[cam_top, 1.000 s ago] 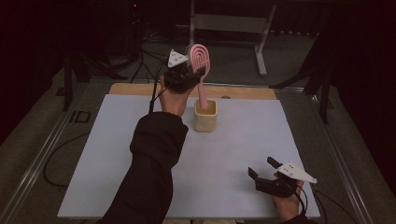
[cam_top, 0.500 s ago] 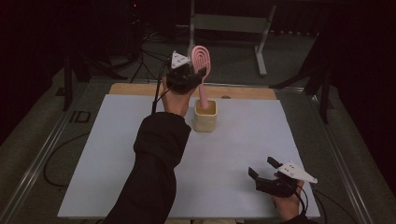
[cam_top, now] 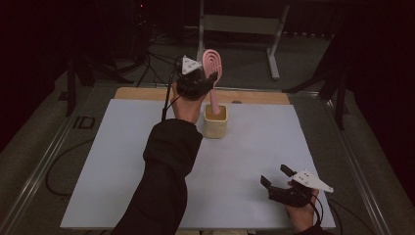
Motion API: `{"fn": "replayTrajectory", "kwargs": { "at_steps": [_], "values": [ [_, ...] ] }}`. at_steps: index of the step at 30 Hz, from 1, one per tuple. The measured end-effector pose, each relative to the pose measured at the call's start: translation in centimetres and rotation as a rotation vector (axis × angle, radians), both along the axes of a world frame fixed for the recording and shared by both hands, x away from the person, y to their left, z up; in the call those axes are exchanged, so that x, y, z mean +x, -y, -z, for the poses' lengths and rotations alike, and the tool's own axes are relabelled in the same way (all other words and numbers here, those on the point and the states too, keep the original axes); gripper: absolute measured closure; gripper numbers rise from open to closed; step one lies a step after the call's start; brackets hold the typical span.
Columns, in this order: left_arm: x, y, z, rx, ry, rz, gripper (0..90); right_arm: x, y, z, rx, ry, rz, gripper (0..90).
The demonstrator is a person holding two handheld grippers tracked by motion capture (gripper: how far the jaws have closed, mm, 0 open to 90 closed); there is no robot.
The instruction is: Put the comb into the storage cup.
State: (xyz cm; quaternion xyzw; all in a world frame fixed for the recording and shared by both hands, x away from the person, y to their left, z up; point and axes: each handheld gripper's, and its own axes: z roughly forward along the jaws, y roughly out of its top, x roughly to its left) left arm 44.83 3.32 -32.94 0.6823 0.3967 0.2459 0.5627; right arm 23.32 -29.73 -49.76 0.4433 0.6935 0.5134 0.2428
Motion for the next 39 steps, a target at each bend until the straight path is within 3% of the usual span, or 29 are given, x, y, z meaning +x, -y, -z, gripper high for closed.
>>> {"fn": "replayTrajectory", "kwargs": {
  "at_steps": [39],
  "values": [
    [0.3, 1.5, 1.8, -0.017, -0.025, 0.004, 64.0, 0.0, -0.1, 0.0, 0.001, 0.000, -0.005, 9.2]
  ]
}}
